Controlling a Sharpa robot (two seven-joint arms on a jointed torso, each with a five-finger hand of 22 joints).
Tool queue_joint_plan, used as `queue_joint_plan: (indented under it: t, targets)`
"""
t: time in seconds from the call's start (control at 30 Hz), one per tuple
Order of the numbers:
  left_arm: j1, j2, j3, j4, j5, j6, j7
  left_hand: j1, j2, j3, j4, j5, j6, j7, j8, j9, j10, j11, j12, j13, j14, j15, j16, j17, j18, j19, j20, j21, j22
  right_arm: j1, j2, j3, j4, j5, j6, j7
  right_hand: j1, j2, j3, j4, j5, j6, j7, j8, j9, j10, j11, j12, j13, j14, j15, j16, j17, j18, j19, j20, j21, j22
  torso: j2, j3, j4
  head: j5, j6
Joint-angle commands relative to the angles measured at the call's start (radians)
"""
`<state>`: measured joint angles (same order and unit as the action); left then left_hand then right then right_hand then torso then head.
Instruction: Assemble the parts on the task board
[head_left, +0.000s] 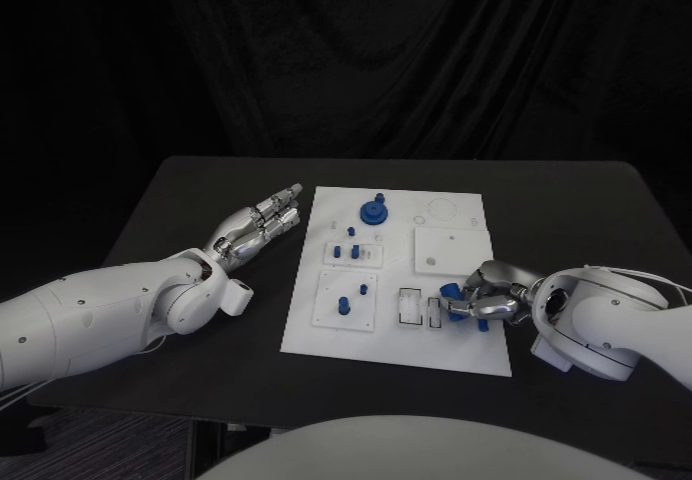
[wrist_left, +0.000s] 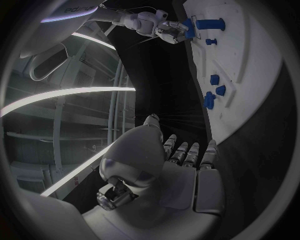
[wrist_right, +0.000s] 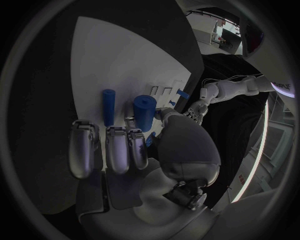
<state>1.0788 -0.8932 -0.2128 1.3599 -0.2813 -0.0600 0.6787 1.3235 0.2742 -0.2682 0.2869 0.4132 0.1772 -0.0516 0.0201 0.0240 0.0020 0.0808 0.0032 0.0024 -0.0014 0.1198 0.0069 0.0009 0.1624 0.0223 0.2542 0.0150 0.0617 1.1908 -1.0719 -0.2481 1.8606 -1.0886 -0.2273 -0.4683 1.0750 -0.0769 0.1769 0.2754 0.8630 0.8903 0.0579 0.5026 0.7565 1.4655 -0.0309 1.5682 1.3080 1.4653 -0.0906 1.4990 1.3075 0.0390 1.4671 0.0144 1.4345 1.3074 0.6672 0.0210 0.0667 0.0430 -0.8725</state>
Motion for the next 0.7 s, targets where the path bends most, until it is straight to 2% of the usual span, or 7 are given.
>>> queue_joint_plan:
  t: [0.03, 0.33, 0.4, 0.57, 0.7]
  targets:
    - [-0.002, 0.001, 0.001, 0.002, -0.002, 0.012, 0.084, 0.011, 0.002, 0.005, -0.002, 0.004, -0.003, 0.004, 0.005, 0.001, 0.002, 0.006, -0.002, -0.001, 0.001, 0.007, -0.007, -0.001, 0.017, -0.002, 0.006, 0.001, 0.001, -0.001, -0.006, 0.001, 0.015, 0.078, -0.042, 0.013, -0.004, 0.007, 0.215, -0.224, -0.006, -0.019, -0.014, 0.006, 0.002, 0.105, 0.0, 0.003, 0.263, 0.078, -0.002, 0.002, 0.118, -0.004, 0.046, 0.003, 0.0, 0.217, 0.0, -0.0002, 0.0011, 0.0, 0.0]
    - [-0.002, 0.001, 0.001, 0.0, -0.002, 0.011, 0.083, 0.012, 0.001, 0.005, -0.002, 0.004, -0.003, 0.004, 0.005, 0.001, 0.003, 0.008, -0.002, -0.001, 0.001, 0.008, -0.007, -0.001, 0.017, -0.002, 0.007, 0.001, 0.001, 0.0, -0.012, 0.001, 0.049, 0.058, -0.048, 0.03, -0.006, 0.009, 0.217, -0.243, -0.038, -0.027, -0.013, 0.011, 0.009, 0.105, 0.001, 0.003, 0.263, 0.079, -0.001, 0.003, 0.119, -0.004, 0.046, 0.004, 0.002, 0.218, -0.001, 0.0002, 0.0, 0.001, 0.0]
    - [-0.002, 0.002, 0.001, -0.001, -0.002, 0.012, 0.083, 0.012, 0.001, 0.005, -0.002, 0.004, -0.003, 0.004, 0.005, 0.001, 0.003, 0.008, -0.002, -0.001, 0.001, 0.008, -0.007, -0.001, 0.017, -0.002, 0.007, 0.001, 0.001, 0.0, -0.005, 0.001, 0.051, 0.055, -0.046, 0.031, -0.006, 0.01, 0.218, -0.246, -0.046, -0.027, -0.014, 0.012, 0.01, 0.105, 0.001, 0.003, 0.263, 0.079, -0.001, 0.003, 0.119, -0.004, 0.046, 0.004, 0.001, 0.217, -0.001, 0.0004, -0.0009, 0.001, 0.0]
    - [-0.002, 0.005, 0.001, -0.003, -0.002, 0.013, 0.082, 0.012, 0.001, 0.005, -0.002, 0.004, -0.003, 0.004, 0.005, 0.001, 0.003, 0.008, -0.002, -0.001, 0.001, 0.008, -0.007, -0.001, 0.017, -0.002, 0.007, 0.001, 0.001, 0.0, 0.012, 0.001, 0.05, 0.051, -0.034, 0.025, -0.007, 0.012, 0.218, -0.249, -0.055, -0.028, -0.013, 0.012, 0.011, 0.105, 0.001, 0.003, 0.263, 0.078, -0.001, 0.001, 0.115, -0.003, 0.044, 0.004, -0.004, 0.216, -0.001, -0.0014, 0.0026, -0.002, 0.0]
    - [-0.002, 0.006, 0.001, -0.004, -0.002, 0.014, 0.081, 0.013, 0.001, 0.005, -0.002, 0.005, -0.004, 0.004, 0.005, 0.001, 0.002, 0.009, -0.002, -0.001, 0.001, 0.009, -0.007, -0.001, 0.017, -0.003, 0.007, 0.001, 0.0, 0.0, 0.027, 0.001, 0.045, 0.05, -0.03, 0.02, -0.01, 0.014, 0.218, -0.249, -0.061, -0.029, -0.013, 0.012, 0.011, 0.105, 0.002, 0.003, 0.263, 0.077, -0.001, 0.0, 0.113, -0.002, 0.042, 0.004, -0.007, 0.215, -0.001, -0.0002, 0.0009, 0.0, 0.0]
